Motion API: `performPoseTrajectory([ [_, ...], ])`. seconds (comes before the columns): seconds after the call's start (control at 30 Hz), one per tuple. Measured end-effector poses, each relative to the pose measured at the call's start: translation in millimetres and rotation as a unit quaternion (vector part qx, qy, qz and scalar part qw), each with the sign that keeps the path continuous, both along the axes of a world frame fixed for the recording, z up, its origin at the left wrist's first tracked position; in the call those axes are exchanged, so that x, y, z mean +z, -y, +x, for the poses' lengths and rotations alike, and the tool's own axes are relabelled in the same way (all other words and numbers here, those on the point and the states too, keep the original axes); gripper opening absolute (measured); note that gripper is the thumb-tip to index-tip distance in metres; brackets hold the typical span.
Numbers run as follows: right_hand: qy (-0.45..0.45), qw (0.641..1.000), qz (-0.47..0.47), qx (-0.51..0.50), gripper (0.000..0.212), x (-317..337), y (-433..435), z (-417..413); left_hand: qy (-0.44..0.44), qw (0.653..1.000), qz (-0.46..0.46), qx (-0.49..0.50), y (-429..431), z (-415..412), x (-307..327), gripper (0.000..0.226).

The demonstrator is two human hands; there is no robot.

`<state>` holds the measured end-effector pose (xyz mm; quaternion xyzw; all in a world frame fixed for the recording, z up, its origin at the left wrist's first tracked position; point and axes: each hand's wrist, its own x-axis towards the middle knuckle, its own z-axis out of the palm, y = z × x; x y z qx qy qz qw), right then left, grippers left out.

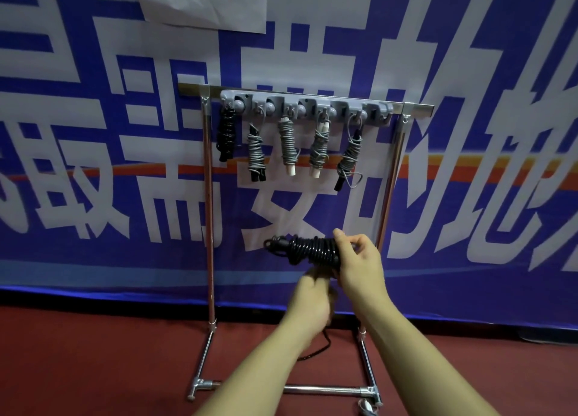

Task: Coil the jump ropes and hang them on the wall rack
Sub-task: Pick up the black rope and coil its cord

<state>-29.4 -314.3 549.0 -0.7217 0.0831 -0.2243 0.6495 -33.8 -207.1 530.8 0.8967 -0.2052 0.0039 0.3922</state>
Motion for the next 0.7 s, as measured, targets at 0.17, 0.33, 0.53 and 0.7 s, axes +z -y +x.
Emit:
performPoseTrajectory([
  [0.17, 0.004, 0.991, -0.120, -0.059, 0.026, -4, 6, 6, 0.026, 0.990, 0.134, 0.039, 12, -20, 6, 0.026],
  [0.33, -0.049, 0.939, -0.334, -0.065, 0.030, -14, 19, 9, 0.215, 0.921, 0.326, 0.003, -1, -8, 35, 0.020],
  [0.53, -0.054, 0.890, -0.453, 0.017, 0.029, 0, 21, 8, 0.233, 0.922, 0.299, -0.074, -30, 15, 72, 0.034],
  [0.7, -0.030, 0.917, -0.371, 0.145, 0.034, 8, 22, 0, 0.060, 0.978, 0.124, -0.158, -47, 31, 78, 0.034],
])
